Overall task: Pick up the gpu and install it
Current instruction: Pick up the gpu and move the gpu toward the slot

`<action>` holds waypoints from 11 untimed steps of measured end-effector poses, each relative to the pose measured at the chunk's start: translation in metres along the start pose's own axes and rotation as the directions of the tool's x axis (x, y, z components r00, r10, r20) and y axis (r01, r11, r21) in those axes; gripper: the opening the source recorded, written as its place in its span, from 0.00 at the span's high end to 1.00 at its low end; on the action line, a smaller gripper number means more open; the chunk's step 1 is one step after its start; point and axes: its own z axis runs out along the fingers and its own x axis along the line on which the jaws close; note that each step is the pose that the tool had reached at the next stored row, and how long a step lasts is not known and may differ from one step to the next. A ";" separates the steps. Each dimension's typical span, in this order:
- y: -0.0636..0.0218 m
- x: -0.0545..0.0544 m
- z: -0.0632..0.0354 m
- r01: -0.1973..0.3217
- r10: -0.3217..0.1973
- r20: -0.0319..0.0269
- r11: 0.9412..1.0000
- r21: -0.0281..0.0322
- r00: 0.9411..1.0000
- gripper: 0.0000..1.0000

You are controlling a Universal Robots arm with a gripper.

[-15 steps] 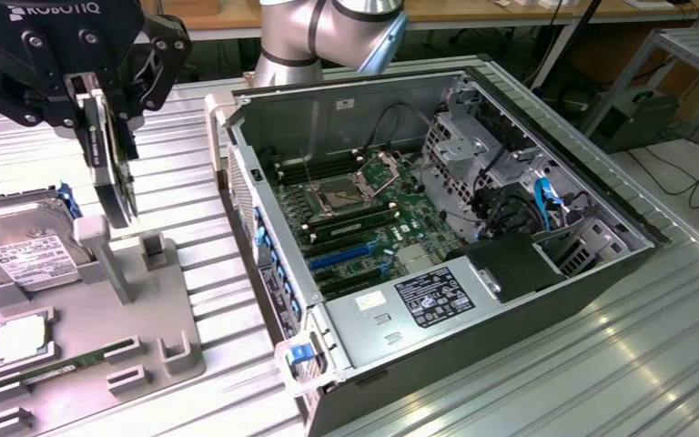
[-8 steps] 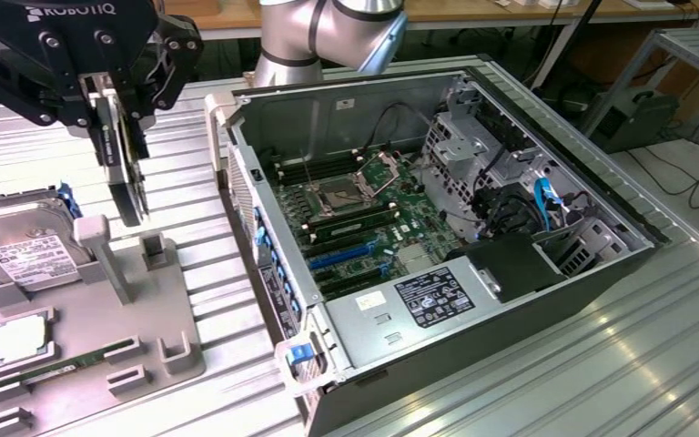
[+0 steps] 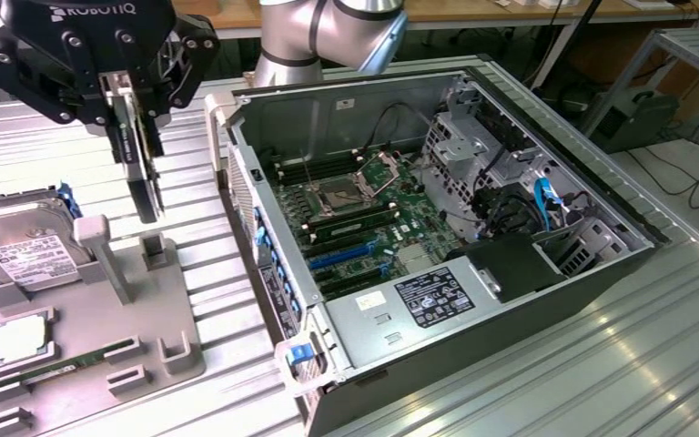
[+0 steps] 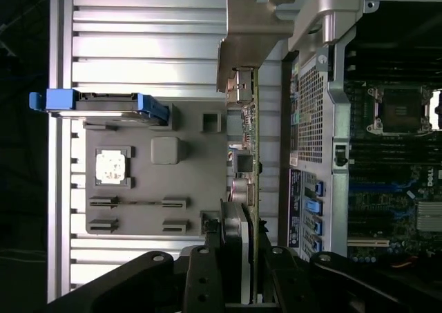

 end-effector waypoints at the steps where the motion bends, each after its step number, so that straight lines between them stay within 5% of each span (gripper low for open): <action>1: 0.0000 -0.001 0.0001 0.000 0.000 0.000 1.000 0.000 1.000 0.72; 11: -0.0003 -0.010 0.0017 0.000 0.000 0.005 1.000 0.000 1.000 0.72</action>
